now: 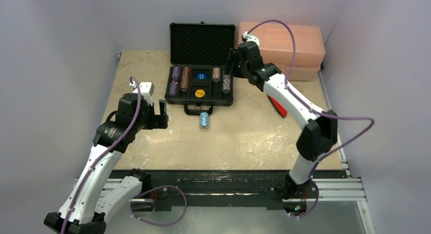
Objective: Pack up texas hold em set
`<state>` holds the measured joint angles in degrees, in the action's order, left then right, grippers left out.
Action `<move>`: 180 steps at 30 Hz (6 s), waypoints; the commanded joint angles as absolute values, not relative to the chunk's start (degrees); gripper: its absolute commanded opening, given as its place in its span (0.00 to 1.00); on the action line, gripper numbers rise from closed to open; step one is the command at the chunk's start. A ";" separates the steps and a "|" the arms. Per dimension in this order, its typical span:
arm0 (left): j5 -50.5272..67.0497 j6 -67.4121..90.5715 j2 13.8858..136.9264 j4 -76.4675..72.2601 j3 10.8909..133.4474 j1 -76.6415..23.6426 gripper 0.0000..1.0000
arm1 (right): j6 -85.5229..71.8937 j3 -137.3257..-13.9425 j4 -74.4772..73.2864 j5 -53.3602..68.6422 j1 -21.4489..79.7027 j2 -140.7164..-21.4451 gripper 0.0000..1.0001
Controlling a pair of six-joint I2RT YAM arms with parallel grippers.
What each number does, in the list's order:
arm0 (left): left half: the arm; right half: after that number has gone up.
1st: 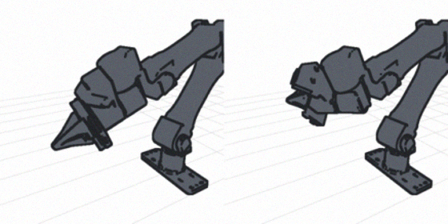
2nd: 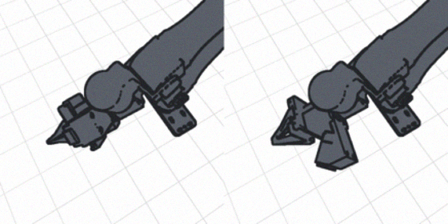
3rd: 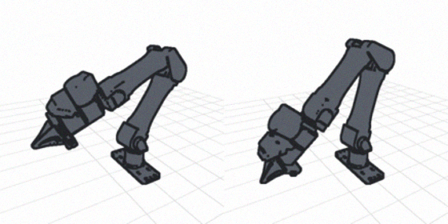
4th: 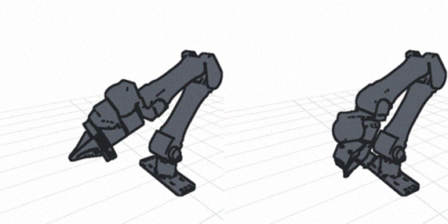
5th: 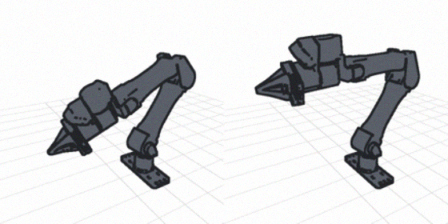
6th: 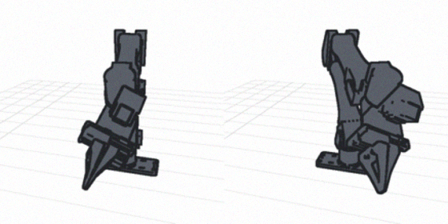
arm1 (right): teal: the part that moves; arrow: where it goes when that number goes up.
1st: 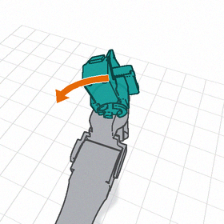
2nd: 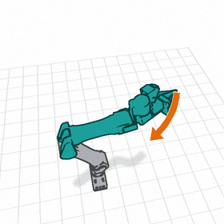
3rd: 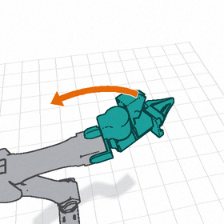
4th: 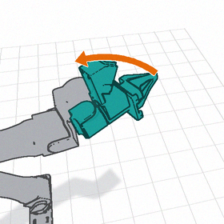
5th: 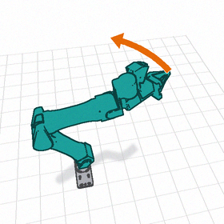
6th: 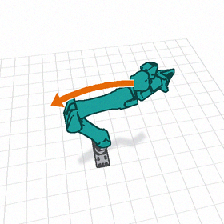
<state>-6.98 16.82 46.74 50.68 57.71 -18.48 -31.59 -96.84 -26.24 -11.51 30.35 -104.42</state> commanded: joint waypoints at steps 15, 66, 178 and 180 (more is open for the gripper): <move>-10.58 16.60 45.09 48.45 57.49 -17.94 1.00 | -23.32 -70.68 -11.69 -20.57 30.28 -72.96 0.99; -8.36 40.14 71.61 28.47 45.05 -42.87 0.82 | -20.30 -60.82 -6.70 -29.13 30.31 -61.23 0.99; -23.79 40.33 103.05 26.45 67.24 -44.12 0.53 | -21.32 -61.70 -7.70 -26.60 30.30 -68.09 0.99; -24.07 40.50 103.43 27.21 67.61 -44.13 0.52 | -21.36 -61.79 -7.70 -26.63 30.32 -68.19 0.99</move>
<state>-22.11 39.88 102.54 25.74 65.21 -44.36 -20.95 -59.53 -8.60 -27.24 30.35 -67.99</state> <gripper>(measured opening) 0.530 0.987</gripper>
